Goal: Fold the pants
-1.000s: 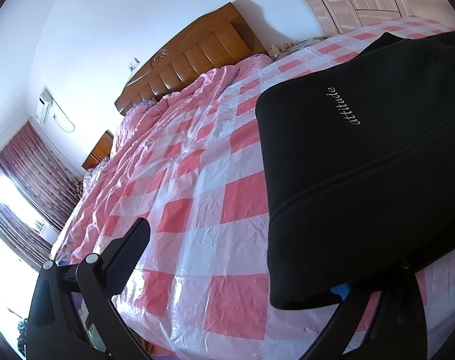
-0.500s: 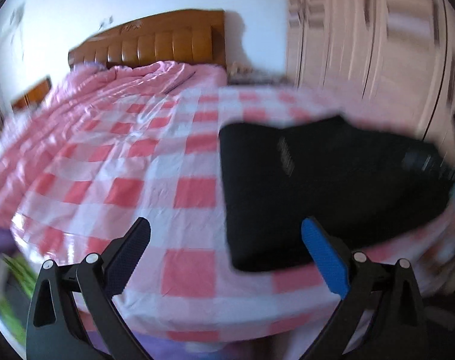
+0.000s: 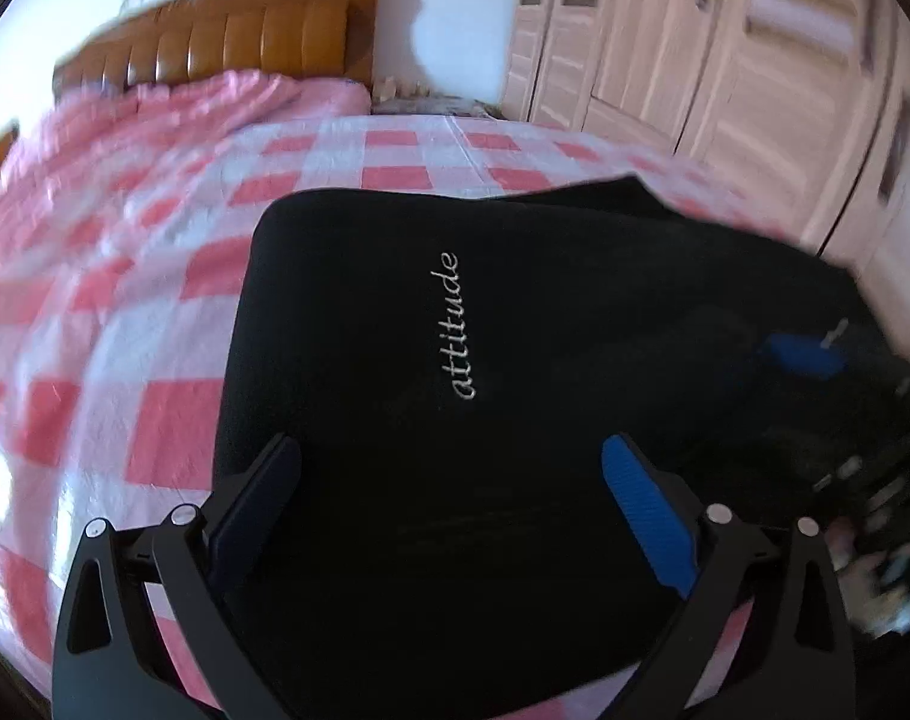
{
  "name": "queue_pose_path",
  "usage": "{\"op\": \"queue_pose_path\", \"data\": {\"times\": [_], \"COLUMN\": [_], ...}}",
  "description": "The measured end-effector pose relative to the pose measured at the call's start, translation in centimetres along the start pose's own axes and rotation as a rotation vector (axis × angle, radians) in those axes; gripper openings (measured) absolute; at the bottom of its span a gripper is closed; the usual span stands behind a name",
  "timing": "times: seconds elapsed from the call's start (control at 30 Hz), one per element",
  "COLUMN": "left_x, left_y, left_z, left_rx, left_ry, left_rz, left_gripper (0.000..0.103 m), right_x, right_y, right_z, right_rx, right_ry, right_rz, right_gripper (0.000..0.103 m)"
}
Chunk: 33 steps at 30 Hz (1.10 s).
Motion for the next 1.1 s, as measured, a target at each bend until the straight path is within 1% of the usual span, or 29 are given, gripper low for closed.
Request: {"op": "queue_pose_path", "data": {"times": [0.03, 0.07, 0.1, 0.13, 0.17, 0.2, 0.27, 0.3, 0.33, 0.37, 0.4, 0.47, 0.5, 0.57, 0.67, 0.77, 0.8, 0.83, 0.87, 0.9, 0.93, 0.97, 1.03, 1.07, 1.1], "left_x": [0.2, 0.4, 1.1, 1.6, 2.1, 2.2, 1.9, 1.5, 1.1, 0.2, -1.0, -2.7, -3.2, -3.2, -2.3, 0.8, 1.2, 1.4, 0.8, 0.5, 0.5, 0.7, 2.4, 3.3, 5.2], "left_y": [-0.1, -0.5, -1.3, -2.2, -3.1, -3.4, -2.9, -1.5, -0.2, 1.8, 3.5, 6.1, 6.6, 6.6, 5.6, 2.9, 3.0, 3.4, 4.7, 5.4, 5.5, 5.0, 2.8, 2.0, 1.0], "left_z": [0.2, 0.6, 1.6, 2.6, 4.4, 5.5, 8.0, 9.4, 9.9, 10.2, 10.1, 9.6, 9.4, 9.2, 8.9, 9.1, 8.8, 8.2, 7.2, 6.8, 6.6, 6.9, 8.2, 8.6, 9.1], "left_rx": [-0.008, -0.006, 0.016, 0.042, 0.075, 0.087, 0.094, 0.071, 0.045, 0.0, -0.039, -0.098, -0.099, -0.088, -0.069, 0.035, 0.044, 0.032, -0.009, -0.035, -0.042, -0.02, 0.067, 0.095, 0.134], "left_ry": [0.002, -0.01, -0.021, -0.02, -0.01, -0.008, -0.009, -0.002, -0.009, -0.041, -0.075, -0.113, -0.12, -0.104, -0.062, 0.026, 0.046, 0.064, 0.065, 0.05, 0.04, 0.047, 0.059, 0.067, 0.085], "left_rz": [0.014, 0.0, -0.053, -0.083, -0.1, -0.103, -0.085, -0.083, -0.085, -0.085, -0.078, -0.077, -0.084, -0.075, -0.004, -0.032, -0.02, 0.007, 0.05, 0.067, 0.077, 0.09, 0.099, 0.089, 0.063], "left_gripper": [0.1, 0.099, 0.099, 0.1, 0.101, 0.101, 0.101, 0.101, 0.101, 0.101, 0.101, 0.1, 0.101, 0.101, 0.101, 0.101, 0.101, 0.101, 0.101, 0.1, 0.098, 0.098, 0.099, 0.099, 0.1], "right_x": [-0.1, -0.2, 0.0, 0.2, 0.5, 1.0, 1.5, 1.5, 1.5, 1.4, 1.4, 1.2, 1.3, 1.3, 1.6, 2.6, 3.4, 4.5, 5.2, 6.4, 7.9, 9.7, 12.2, 13.6, 15.5], "right_y": [0.0, -0.2, -0.6, -0.9, -1.1, -1.3, -1.0, -0.8, -0.6, -0.4, -0.3, -0.3, -0.2, -0.2, -0.3, -2.1, -2.6, -3.0, -3.2, -3.7, -4.6, -6.1, -8.5, -9.7, -11.4], "right_z": [0.1, 0.3, 0.4, 0.5, 0.6, 0.6, 0.4, 0.3, 0.1, 0.0, -0.1, -0.3, -0.4, -0.5, -0.7, -0.4, -0.7, -1.4, -1.8, -2.5, -3.1, -3.9, -5.1, -5.9, -7.1], "right_rx": [-0.003, -0.008, -0.006, 0.0, 0.005, 0.009, 0.003, -0.005, -0.008, -0.009, -0.009, -0.009, -0.009, -0.012, -0.019, 0.028, 0.036, 0.024, 0.016, 0.01, 0.018, 0.036, 0.061, 0.072, 0.084], "right_ry": [-0.014, -0.014, 0.002, 0.018, 0.038, 0.057, 0.066, 0.079, 0.095, 0.097, 0.094, 0.085, 0.088, 0.098, 0.125, 0.153, 0.158, 0.17, 0.182, 0.207, 0.244, 0.296, 0.374, 0.414, 0.47], "right_rz": [-0.012, -0.017, -0.013, -0.008, -0.002, 0.0, -0.001, 0.008, 0.017, 0.016, 0.013, 0.009, 0.017, 0.026, 0.043, 0.024, -0.002, -0.032, -0.047, -0.069, -0.089, -0.103, -0.124, -0.141, -0.167], "right_gripper": [0.074, 0.075, 0.076, 0.077, 0.078, 0.082, 0.084, 0.086, 0.086, 0.087, 0.088, 0.088, 0.088, 0.09, 0.091, 0.091, 0.091, 0.091, 0.091, 0.091, 0.091, 0.091, 0.091, 0.091, 0.091]}}
Point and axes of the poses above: each gripper's, at about its wrist camera, not at the fingertips, and y roughly the way its jaws point, x to its right, z to its top, the point moved 9 cm from there along y, roughly the way its jaws point, and after that the axes turned 10 degrees about -z, right-handed, at the moved point
